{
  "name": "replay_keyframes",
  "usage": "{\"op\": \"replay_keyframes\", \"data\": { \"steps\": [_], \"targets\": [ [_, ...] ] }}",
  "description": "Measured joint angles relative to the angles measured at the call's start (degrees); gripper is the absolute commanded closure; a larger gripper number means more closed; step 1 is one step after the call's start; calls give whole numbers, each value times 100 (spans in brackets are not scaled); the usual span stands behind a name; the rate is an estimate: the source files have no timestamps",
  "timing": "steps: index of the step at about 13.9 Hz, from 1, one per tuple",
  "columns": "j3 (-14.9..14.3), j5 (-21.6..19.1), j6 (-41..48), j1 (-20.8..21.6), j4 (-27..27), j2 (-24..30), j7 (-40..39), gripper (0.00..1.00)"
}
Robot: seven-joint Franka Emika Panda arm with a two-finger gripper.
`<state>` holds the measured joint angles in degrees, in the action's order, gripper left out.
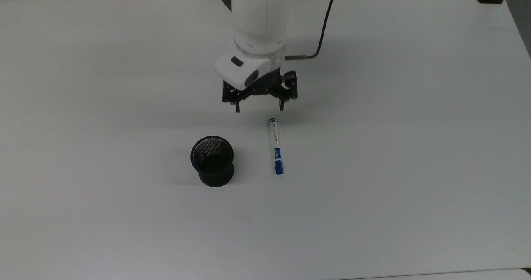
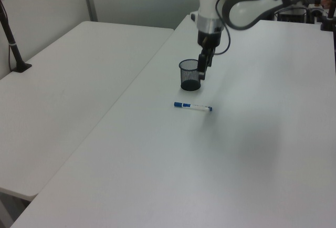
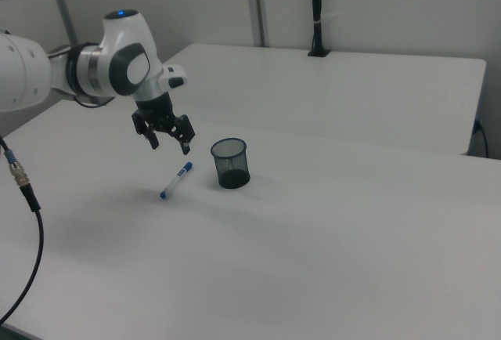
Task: Insert the marker
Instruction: 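Lower the open gripper over the marker and close on it, then lift the marker and carry it over the black mesh cup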
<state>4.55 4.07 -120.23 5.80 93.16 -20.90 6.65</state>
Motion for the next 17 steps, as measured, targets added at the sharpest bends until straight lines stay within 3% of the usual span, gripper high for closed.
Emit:
{"op": "replay_keyframes", "data": {
  "steps": [3, 5, 11, 12, 15, 17],
  "targets": [
    [0, 133, -612, 105, -12, -374, 424, 7],
    [0, 431, -978, 187, -26, -652, 830, 14],
    [-2, 1275, -1942, 376, -161, -1311, 2383, 20],
    [-2, 1378, -1995, 385, -236, -1389, 2547, 28],
    [-3, 1650, -2007, 409, -449, -1597, 2815, 69],
    [-3, 1712, -2007, 409, -475, -1611, 2833, 85]
  ]
}}
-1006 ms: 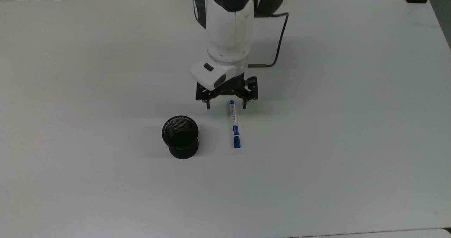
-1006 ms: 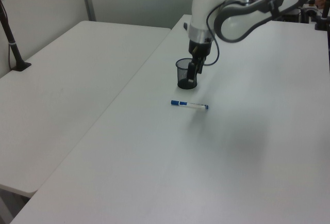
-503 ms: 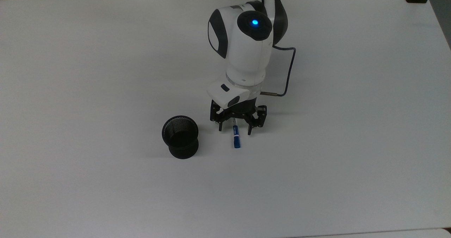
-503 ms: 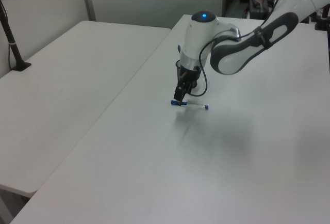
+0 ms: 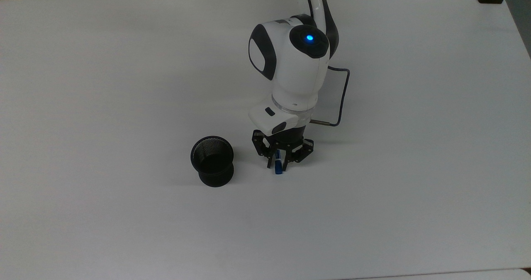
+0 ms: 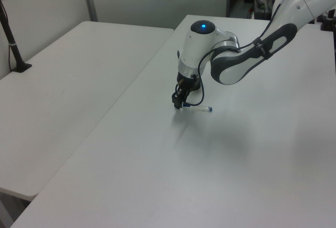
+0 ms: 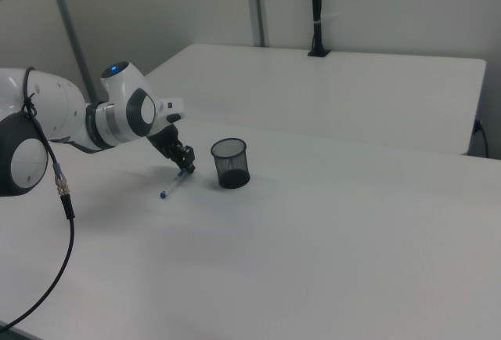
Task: Insert the marker
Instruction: 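Lift the marker and carry it over the black mesh cup, then lower the marker tip-first into the cup opening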
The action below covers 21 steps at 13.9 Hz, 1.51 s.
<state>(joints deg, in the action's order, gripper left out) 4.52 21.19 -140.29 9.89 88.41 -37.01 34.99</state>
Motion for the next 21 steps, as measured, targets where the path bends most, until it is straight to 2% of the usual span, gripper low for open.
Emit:
{"op": "replay_keyframes", "data": {
  "steps": [1, 8, 12, 15, 17, 21],
  "targets": [
    [0, 51, 0, 0, -7, 0, 3, 90],
    [-32, 110, -5, -7, -159, 50, 10, 91],
    [-63, 111, -12, -27, -390, 647, 10, 91],
    [-110, 267, 6, -204, -358, 1204, 10, 91],
    [-202, 603, -11, -432, -347, 1240, 12, 91],
    [-230, 767, -662, -934, -258, 1237, 11, 90]
  ]
}}
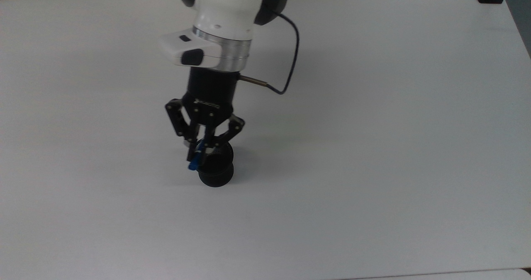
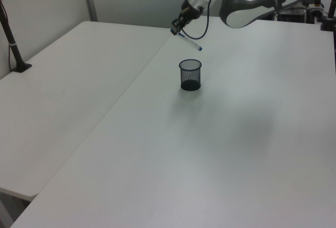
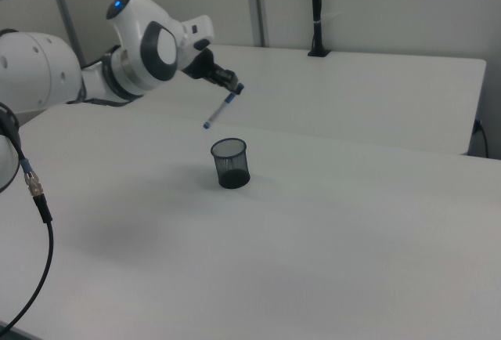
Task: Insert the marker
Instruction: 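Lower the marker tip-first into the cup opening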
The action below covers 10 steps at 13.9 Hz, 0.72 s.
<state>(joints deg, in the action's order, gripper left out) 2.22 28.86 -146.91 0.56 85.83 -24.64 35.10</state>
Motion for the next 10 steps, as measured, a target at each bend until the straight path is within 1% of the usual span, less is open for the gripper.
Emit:
{"op": "replay_keyframes", "data": {
  "steps": [2, 6, 10],
  "targets": [
    [-3, 105, -263, -154, 62, -7, 0, 90],
    [-2, 325, -524, -147, 169, -195, 0, 89],
    [-3, 361, -790, -141, 170, -517, 0, 88]
  ]
}}
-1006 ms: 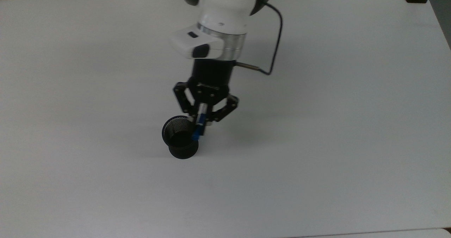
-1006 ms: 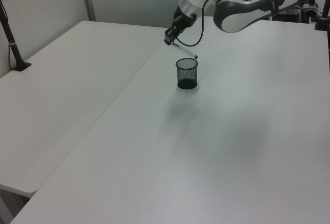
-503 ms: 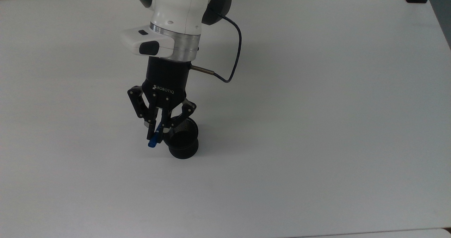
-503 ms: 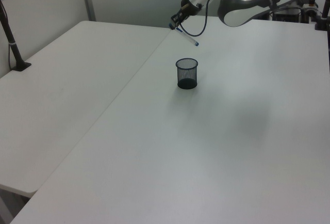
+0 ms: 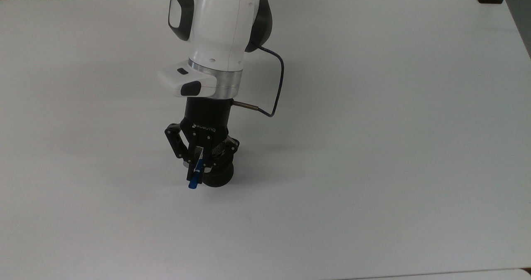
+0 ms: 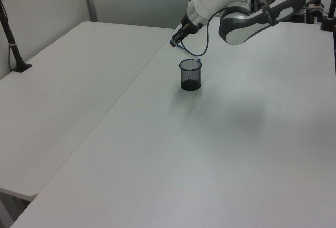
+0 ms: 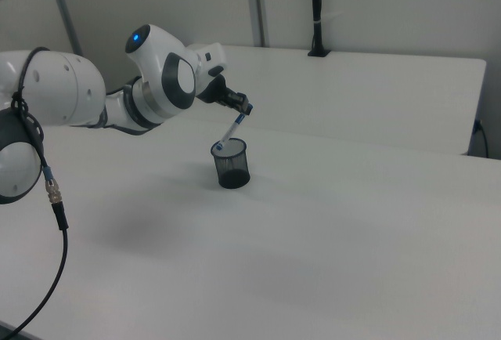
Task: Insert the marker
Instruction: 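Lower the marker tip-first into the cup opening, then open the gripper to release the marker into the cup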
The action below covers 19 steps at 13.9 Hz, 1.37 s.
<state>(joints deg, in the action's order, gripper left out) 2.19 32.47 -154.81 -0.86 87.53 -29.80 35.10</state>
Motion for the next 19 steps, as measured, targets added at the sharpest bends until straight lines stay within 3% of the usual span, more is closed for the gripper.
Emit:
{"op": "replay_keyframes", "data": {
  "steps": [6, 7, 9, 10, 13, 14, 19],
  "targets": [
    [0, 111, -79, 18, -34, -134, 0, 83],
    [0, 111, -80, 18, -49, -150, 0, 76],
    [0, 111, -81, 18, -79, -175, 0, 45],
    [0, 111, -81, 18, -103, -187, 0, 22],
    [2, 111, -85, 42, -145, -189, 1, 19],
    [14, 111, -88, 66, -169, -188, 3, 0],
    [56, 111, -62, 194, -243, -96, 18, 0]
  ]
}}
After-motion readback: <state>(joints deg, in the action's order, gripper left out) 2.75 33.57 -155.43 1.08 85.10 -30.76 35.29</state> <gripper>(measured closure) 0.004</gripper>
